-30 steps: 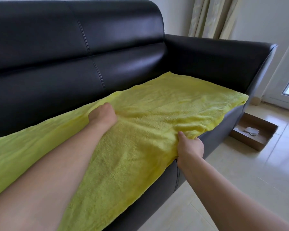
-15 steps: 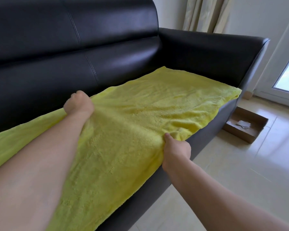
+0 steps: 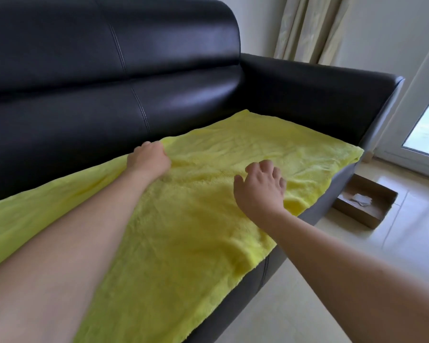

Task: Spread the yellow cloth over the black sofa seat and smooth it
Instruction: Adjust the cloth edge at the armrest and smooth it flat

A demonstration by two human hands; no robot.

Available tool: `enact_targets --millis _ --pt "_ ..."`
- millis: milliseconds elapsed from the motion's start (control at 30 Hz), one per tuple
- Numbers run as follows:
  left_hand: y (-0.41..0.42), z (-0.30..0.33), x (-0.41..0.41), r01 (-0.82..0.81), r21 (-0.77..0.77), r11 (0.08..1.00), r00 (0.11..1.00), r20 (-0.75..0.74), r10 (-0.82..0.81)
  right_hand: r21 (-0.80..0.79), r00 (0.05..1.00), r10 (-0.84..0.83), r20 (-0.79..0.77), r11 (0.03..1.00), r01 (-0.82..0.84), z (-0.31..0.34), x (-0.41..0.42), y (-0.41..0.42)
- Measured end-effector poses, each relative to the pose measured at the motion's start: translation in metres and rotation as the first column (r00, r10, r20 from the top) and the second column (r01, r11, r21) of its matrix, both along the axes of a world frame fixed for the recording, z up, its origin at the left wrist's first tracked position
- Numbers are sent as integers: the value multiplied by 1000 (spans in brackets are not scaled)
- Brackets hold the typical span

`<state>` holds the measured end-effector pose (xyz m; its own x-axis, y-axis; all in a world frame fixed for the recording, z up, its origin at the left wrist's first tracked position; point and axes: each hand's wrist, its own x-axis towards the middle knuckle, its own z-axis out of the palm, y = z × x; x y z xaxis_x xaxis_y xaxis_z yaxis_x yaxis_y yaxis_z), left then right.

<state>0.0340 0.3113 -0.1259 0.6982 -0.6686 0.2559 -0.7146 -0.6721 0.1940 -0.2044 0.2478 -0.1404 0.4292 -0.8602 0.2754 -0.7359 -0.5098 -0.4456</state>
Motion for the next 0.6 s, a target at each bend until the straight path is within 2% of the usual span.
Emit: enact_targets --millis 67,133,267,433,600 --pt "-22 3 -6 79 -41 996 997 -6 -80 -71 995 40 -94 996 -46 -4 10 -22" --pt "-44 2 -7 106 -43 993 994 -19 -107 -66 986 60 -158 995 -71 -10 15 -47" --pt "-79 -8 5 109 8 994 988 -108 -108 118 957 124 -263 988 -96 -28 18 -85" --pt "-101 -11 15 141 135 981 990 -32 -138 124 945 147 -291 986 -116 -46 23 -99" --pt "-107 -10 10 49 81 996 995 79 -55 106 942 151 -301 987 -124 -51 22 -101"
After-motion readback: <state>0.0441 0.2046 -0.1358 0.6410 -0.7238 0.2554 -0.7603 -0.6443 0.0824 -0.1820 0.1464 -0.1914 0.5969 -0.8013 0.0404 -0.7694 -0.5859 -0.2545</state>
